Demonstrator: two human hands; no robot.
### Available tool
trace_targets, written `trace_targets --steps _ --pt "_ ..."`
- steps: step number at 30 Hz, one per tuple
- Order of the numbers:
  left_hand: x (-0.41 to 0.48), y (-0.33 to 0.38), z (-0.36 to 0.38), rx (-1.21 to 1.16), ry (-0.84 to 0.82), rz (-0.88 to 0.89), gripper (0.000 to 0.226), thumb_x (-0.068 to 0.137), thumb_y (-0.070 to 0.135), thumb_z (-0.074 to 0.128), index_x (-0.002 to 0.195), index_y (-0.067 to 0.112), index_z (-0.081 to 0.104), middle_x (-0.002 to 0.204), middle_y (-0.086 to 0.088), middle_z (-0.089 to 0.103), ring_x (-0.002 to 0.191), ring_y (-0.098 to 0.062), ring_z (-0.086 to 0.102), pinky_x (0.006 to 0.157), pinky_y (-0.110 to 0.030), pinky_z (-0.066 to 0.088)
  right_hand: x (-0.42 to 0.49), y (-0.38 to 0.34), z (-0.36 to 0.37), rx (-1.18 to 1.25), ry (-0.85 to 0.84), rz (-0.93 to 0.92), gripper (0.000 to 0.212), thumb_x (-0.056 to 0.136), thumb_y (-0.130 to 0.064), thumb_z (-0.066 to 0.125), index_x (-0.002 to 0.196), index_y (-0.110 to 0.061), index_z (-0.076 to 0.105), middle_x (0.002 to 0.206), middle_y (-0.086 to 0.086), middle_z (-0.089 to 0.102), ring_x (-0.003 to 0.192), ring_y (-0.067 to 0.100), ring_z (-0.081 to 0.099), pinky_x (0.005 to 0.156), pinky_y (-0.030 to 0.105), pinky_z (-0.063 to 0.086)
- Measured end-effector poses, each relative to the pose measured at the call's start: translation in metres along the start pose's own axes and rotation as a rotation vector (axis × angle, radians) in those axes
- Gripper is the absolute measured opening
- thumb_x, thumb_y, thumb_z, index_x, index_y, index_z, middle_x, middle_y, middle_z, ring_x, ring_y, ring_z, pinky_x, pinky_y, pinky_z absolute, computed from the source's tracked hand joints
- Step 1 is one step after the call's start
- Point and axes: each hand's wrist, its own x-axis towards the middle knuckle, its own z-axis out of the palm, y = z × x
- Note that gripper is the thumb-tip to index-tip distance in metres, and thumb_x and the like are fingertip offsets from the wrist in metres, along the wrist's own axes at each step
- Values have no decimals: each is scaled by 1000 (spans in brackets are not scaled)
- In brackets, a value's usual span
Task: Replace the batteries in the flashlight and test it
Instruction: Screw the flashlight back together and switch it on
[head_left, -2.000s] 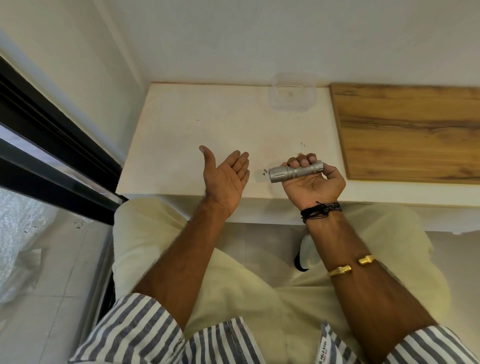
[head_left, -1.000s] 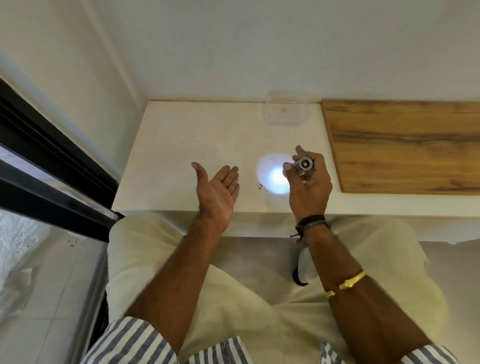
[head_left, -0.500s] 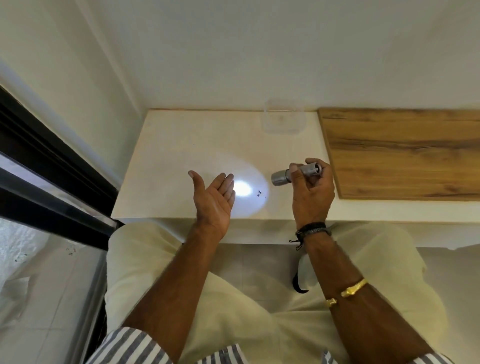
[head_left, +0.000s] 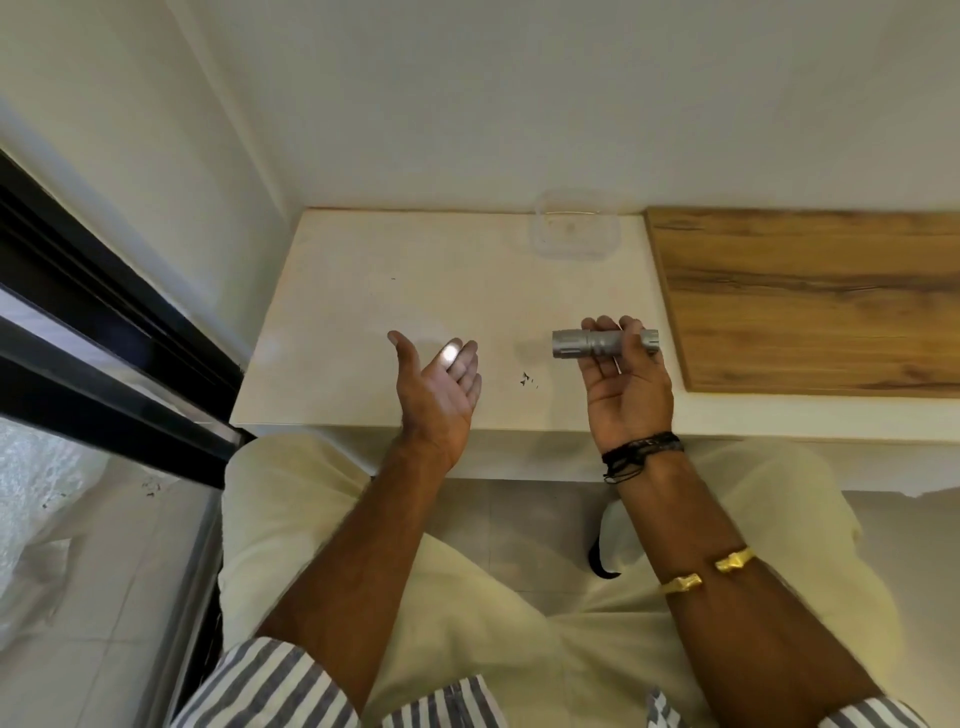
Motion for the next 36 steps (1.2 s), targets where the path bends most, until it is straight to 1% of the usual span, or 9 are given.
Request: trace_targets --steps 3,8,11,13,19,25,30,33,36 --pt "0 0 3 -42 -12 -34 111 82 88 18 156 6 20 162 -15 26 153 -26 18 126 -41 10 2 -1 -2 123 -14 81 11 103 -23 54 107 -14 60 101 10 68 100 27 69 92 46 60" --pt "-2 -3 4 -14 -37 -60 113 80 90 21 156 6 19 163 -14 23 153 -25 16 126 -40 11 5 -2 -1 226 -1 126 16 104 -30 52 96 -18 60 86 8 63 85 25 64 101 53 49" --pt "-2 -2 3 -9 -39 -62 114 80 90 21 156 6 19 163 -14 24 153 -25 17 126 -40 11 4 -4 -4 267 -31 150 24 98 -35 52 88 -15 61 77 6 56 73 25 58 90 43 48" --pt "-1 -2 3 -14 -35 -60 113 80 90 21 156 6 19 163 -14 24 153 -25 17 126 -40 11 2 -5 -5 304 -53 164 32 96 -40 48 85 -13 62 76 7 53 72 25 55 81 37 47" --pt "-1 -4 3 -22 -34 -56 109 84 87 16 156 5 18 164 -15 22 153 -27 17 125 -41 12 0 -5 -5 304 -44 193 38 93 -34 33 78 -10 59 73 7 49 69 27 52 79 36 46" --pt "-3 -6 2 -15 -31 -35 105 87 84 15 155 4 22 162 -16 27 151 -28 24 125 -42 16 -2 -5 -2 290 -29 182 17 71 -25 46 73 -10 53 72 7 45 68 26 50 78 35 43" --pt "-2 -5 1 -14 -23 -28 104 87 83 16 155 4 23 161 -16 29 150 -28 26 125 -42 17 -3 -4 -1 271 -37 184 15 71 -24 46 74 -11 52 72 7 44 67 26 48 75 33 45" --pt "1 -8 4 168 33 14 89 93 76 25 150 9 38 155 -11 42 144 -23 38 124 -41 23 -3 -3 -2 257 -42 210 23 87 -29 43 77 -12 54 73 6 49 68 24 51 74 33 48" --pt "1 -14 8 670 134 209 46 96 48 58 131 19 61 132 1 63 121 -10 58 112 -35 43 -2 -4 -3 235 -35 246 32 94 -39 45 80 -12 57 77 6 53 72 23 52 79 36 44"
